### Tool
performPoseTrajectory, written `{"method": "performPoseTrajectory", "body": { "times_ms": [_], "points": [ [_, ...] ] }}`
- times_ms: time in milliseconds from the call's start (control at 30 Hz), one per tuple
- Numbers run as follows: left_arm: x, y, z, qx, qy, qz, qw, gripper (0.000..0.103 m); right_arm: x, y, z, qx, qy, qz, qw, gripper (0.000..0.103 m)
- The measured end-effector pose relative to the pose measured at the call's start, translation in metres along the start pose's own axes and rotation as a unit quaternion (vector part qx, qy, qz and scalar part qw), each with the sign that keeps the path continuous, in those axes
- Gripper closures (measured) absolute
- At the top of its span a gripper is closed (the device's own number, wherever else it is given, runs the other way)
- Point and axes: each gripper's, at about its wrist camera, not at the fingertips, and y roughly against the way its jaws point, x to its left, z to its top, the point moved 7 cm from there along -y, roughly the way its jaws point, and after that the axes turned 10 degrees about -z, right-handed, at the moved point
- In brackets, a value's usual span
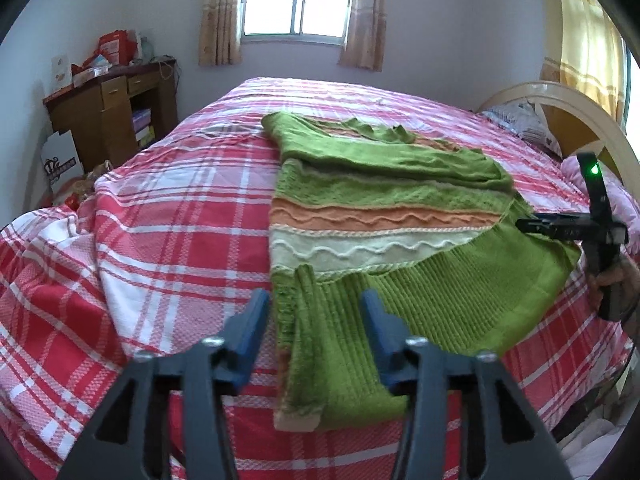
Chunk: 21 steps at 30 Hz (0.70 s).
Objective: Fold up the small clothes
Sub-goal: 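Hold the hem with both tools and fold it toward the collar, then carry the held hem over the sweater body toward the collar with both tools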
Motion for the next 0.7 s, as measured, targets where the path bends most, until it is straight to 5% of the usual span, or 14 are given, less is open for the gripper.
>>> {"method": "performPoseTrajectory", "body": {
  "times_ms": [67, 133, 200, 567, 700],
  "points": [
    [-0.001, 0.000, 0.001, -0.002, 0.003, -0.011, 0.9999, 0.048, 0.002, 0.001, -0.002, 0.006, 0.006, -0.003, 1.000, 0.041],
    [-0.004, -0.001, 0.001, -0.003, 0.000, -0.018, 0.9998, 0.048, 0.002, 0.007, -0.005, 0.010, 0.007, 0.006, 1.000, 0.073],
    [-0.008, -0.004, 0.001, -0.002, -0.005, -0.023, 0.9997, 0.048, 0.003, 0.016, -0.008, 0.008, 0.019, -0.005, 1.000, 0.086],
    [-0.002, -0.017, -0.008, 0.018, 0.026, -0.043, 0.9986, 0.049, -0.020, 0.041, -0.041, -0.010, -0.038, -0.051, 0.998, 0.090],
    [0.008, -0.021, -0.013, 0.030, 0.062, -0.044, 0.9967, 0.090, -0.018, 0.039, -0.038, -0.009, -0.037, -0.057, 0.998, 0.090]
  ]
}}
